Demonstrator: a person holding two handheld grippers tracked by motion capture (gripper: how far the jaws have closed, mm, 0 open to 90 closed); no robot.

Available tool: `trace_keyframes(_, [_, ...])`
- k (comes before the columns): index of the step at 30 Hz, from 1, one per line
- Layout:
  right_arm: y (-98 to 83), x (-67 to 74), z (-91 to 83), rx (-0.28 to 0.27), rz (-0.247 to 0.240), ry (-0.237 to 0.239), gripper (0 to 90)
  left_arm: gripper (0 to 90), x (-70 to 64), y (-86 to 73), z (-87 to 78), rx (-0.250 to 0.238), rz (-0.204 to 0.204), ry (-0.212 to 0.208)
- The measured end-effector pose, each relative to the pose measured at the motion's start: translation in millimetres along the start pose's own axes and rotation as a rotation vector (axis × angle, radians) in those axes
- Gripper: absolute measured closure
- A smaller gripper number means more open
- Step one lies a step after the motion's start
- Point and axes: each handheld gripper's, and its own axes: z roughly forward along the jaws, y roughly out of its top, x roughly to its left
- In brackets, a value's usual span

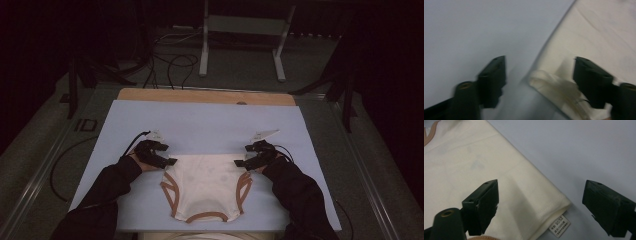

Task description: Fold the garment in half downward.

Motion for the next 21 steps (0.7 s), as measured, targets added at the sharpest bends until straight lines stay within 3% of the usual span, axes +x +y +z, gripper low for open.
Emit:
trace_keyframes(5, [-2.6,-2.1,2.3,0.014,0.009,-0.003,22.2,41.1,-1.2,-0.3,4.4,0.021,0.011,0.001])
trace_keyframes(6, [-3.3,-1.2,3.4,0.028,0.009,-0.007,25.8,47.6,-1.1,0.2,3.7,0.028,0.013,0.004])
trace_keyframes(7, [-3.3,-1.2,3.4,0.028,0.009,-0.007,25.8,47.6,-1.3,0.4,3.0,0.034,0.015,-0.001])
trace_keyframes(9, [-3.9,0.9,4.0,0.048,0.006,0.004,34.1,56.2,-3.7,-0.3,0.8,0.051,0.025,-0.007])
trace_keyframes(12, [-4.0,1.7,3.9,0.056,-0.003,0.004,38.2,60.2,-4.8,-0.9,-0.5,0.057,0.022,-0.007])
trace_keyframes(14, [-4.3,2.2,2.6,0.061,-0.002,0.002,46.6,65.8,-3.8,-3.0,-2.7,0.058,0.013,-0.016])
trace_keyframes(16, [-4.6,2.7,2.0,0.064,-0.009,0.001,46.6,67.4,-3.8,-3.0,-2.7,0.058,0.013,-0.016])
trace_keyframes(17, [-5.1,3.6,0.9,0.071,-0.018,-0.004,57.5,73.1,-2.8,-4.4,-4.1,0.06,0.006,-0.028])
trace_keyframes(20, [-5.2,3.2,-0.6,0.084,-0.027,-0.007,68.8,77.2,-2.1,-6.6,-5.7,0.059,-0.013,-0.04])
trace_keyframes(21, [-5.2,3.2,-0.6,0.084,-0.027,-0.007,68.8,78.8,-2.1,-6.6,-5.7,0.059,-0.013,-0.04])
